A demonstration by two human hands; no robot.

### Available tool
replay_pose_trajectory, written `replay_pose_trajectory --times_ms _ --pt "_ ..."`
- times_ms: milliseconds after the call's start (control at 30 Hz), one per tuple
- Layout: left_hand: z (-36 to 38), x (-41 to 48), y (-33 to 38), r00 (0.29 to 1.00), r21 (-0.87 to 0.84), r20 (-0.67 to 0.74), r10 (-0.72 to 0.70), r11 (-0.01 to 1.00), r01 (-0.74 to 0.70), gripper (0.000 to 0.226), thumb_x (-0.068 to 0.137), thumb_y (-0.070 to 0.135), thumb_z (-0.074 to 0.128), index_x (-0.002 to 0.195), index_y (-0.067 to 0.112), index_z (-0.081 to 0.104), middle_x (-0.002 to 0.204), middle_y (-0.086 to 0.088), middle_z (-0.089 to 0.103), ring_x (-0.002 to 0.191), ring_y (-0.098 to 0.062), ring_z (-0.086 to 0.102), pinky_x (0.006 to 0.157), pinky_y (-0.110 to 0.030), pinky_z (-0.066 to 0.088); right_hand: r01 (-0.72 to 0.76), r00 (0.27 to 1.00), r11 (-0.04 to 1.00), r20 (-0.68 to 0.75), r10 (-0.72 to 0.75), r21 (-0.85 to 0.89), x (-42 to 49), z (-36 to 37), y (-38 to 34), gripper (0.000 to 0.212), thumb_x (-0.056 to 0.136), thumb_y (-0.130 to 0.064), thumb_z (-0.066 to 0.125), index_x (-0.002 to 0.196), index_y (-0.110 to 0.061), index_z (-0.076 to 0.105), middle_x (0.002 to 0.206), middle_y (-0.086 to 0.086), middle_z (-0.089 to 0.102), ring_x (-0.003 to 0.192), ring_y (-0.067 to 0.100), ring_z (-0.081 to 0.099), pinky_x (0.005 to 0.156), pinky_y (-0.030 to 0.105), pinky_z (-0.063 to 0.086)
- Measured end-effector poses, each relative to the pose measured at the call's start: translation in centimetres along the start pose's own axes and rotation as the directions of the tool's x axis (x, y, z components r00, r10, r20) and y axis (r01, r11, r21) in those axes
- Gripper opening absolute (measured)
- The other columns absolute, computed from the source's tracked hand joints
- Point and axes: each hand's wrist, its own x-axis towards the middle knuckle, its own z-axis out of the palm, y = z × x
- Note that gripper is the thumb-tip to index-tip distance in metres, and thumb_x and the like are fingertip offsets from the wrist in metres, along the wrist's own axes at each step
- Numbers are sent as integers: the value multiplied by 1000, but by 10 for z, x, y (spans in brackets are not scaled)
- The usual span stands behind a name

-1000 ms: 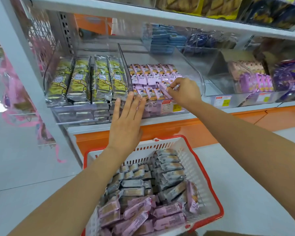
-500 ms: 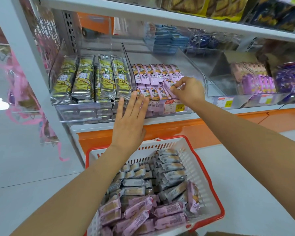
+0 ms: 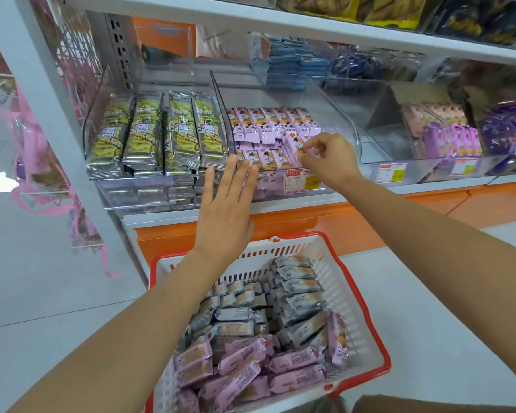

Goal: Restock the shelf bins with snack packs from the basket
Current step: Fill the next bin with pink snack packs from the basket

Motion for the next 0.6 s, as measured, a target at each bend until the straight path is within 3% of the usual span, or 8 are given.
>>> replay_pose_trajectory --times_ms 133,267,367,467,533,600 --pt "-4 -5 5 1000 -12 1 -1 1000 1 81 87 20 53 157 8 15 165 -12 11 152 -31 -2 122 -53 -3 143 989 984 -60 -137 106 -32 -2 0 13 86 -17 69 99 -14 70 87 3 63 77 11 54 71 21 45" --pt "-3 -21 17 992 -40 4 129 991 -129 70 83 23 46 151 10 35 159 -16 29 149 -36 17 121 -56 12 224 974 958 -20 -224 178 -74 -2 6 8 87 -11 68 95 -12 69 82 -2 60 71 3 50 66 11 40" --pt "8 -32 21 984 -93 11 176 980 -174 61 79 18 54 139 10 50 146 -15 45 140 -35 34 118 -53 22 141 976 974 143 -167 176 -104 10 24 11 88 -17 69 98 -18 68 82 -7 60 71 2 52 65 12 42" --pt "30 -47 14 983 -103 104 149 985 -138 60 77 15 68 135 10 54 139 -14 52 133 -35 43 114 -52 30 101 934 981 323 -150 164 -136 33 50 13 88 -21 70 101 -20 67 81 -12 61 70 1 54 64 11 41" --pt "45 -59 6 971 -75 221 88 995 -73 68 76 17 73 140 9 50 144 -16 49 136 -36 42 114 -53 30 58 891 985 436 -125 163 -156 52 65 15 88 -22 70 102 -18 68 83 -8 62 71 3 54 65 14 42" --pt "56 -70 -3 935 -15 355 16 1000 -12 79 83 25 70 151 9 34 156 -15 33 145 -34 28 119 -51 19 51 837 986 532 -128 157 -173 71 73 18 88 -23 71 104 -15 68 85 -5 62 73 5 56 67 18 46"
